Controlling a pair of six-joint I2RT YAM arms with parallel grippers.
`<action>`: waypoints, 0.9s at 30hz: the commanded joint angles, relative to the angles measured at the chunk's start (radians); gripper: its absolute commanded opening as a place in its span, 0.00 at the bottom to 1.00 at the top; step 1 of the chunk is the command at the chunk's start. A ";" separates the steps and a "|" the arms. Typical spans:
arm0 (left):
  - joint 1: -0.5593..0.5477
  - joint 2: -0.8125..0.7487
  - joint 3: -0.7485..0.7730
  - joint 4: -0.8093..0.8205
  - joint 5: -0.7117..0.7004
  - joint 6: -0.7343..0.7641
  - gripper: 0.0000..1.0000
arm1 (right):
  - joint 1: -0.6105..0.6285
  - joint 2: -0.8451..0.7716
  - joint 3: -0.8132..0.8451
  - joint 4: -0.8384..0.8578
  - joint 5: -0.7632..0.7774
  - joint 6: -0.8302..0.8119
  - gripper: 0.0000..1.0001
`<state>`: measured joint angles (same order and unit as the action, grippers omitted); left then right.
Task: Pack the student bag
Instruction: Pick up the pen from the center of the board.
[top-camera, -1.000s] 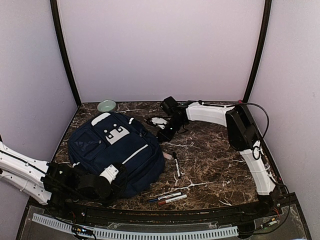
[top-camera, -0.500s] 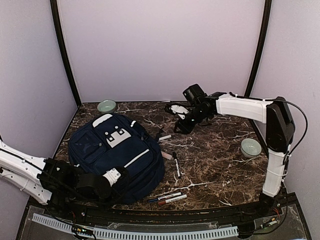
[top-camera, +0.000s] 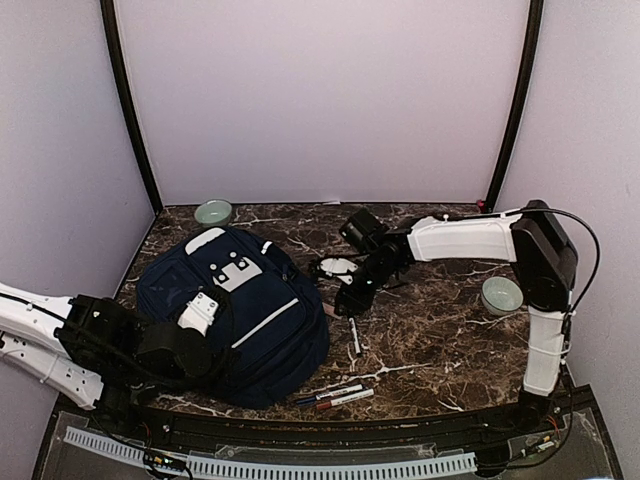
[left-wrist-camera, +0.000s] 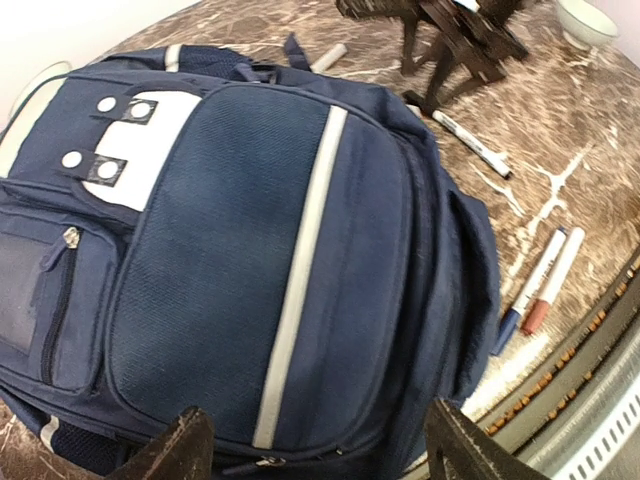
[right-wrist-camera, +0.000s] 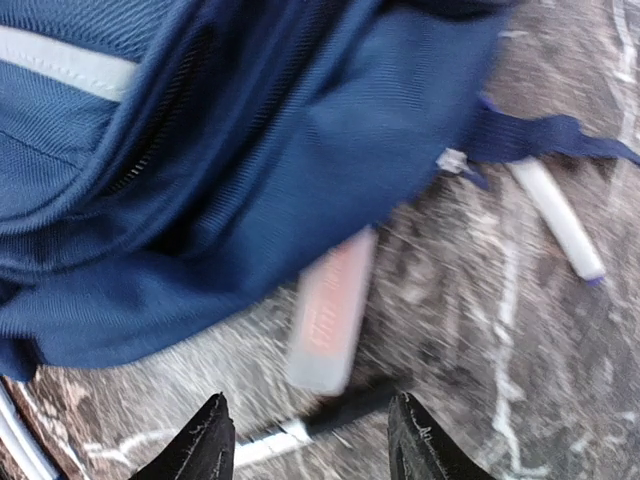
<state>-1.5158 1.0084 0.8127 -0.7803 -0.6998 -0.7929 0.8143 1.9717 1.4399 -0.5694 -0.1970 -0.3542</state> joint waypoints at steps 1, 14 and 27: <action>0.057 0.019 -0.014 -0.006 -0.025 0.013 0.75 | 0.038 0.072 0.055 0.000 0.036 0.006 0.54; 0.170 0.136 -0.019 0.113 0.119 0.160 0.77 | 0.060 0.192 0.125 -0.013 0.183 0.057 0.36; 0.308 0.327 0.123 0.123 0.234 0.303 0.79 | -0.024 -0.037 0.046 -0.114 0.107 0.058 0.16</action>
<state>-1.2457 1.2987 0.8703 -0.6525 -0.4976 -0.5518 0.8185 2.0636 1.4868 -0.6243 -0.0563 -0.3019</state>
